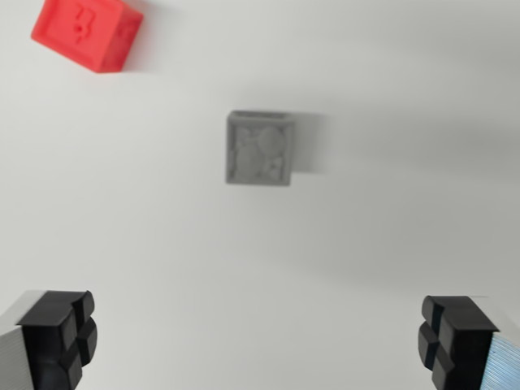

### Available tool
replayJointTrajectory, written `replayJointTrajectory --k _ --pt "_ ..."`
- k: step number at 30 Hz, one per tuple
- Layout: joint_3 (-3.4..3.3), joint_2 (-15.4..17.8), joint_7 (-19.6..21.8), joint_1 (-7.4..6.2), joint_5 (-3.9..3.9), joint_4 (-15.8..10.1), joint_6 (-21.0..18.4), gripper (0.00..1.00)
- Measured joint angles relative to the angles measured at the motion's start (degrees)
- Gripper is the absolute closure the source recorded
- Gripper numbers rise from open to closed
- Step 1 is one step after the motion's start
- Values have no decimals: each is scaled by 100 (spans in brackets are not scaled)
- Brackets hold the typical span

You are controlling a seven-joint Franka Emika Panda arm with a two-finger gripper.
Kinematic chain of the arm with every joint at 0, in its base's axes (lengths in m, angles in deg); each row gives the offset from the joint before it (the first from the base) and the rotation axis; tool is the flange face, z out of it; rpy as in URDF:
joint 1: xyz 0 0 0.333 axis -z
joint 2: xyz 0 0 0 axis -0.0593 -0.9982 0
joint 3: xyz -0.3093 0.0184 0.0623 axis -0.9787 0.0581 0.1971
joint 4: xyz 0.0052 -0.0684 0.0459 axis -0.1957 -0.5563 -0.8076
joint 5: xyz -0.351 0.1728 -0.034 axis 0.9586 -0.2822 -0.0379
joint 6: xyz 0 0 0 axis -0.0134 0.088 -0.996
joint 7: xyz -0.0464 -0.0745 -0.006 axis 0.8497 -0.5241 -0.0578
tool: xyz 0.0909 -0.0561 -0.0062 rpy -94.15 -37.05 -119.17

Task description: Destack cube

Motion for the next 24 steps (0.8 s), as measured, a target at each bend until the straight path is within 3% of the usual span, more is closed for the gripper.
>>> replayJointTrajectory --k 12,24 --pt "0 145 -2 0 -2 192 -342 0" --pt "0 165 -3 0 -2 223 -389 0"
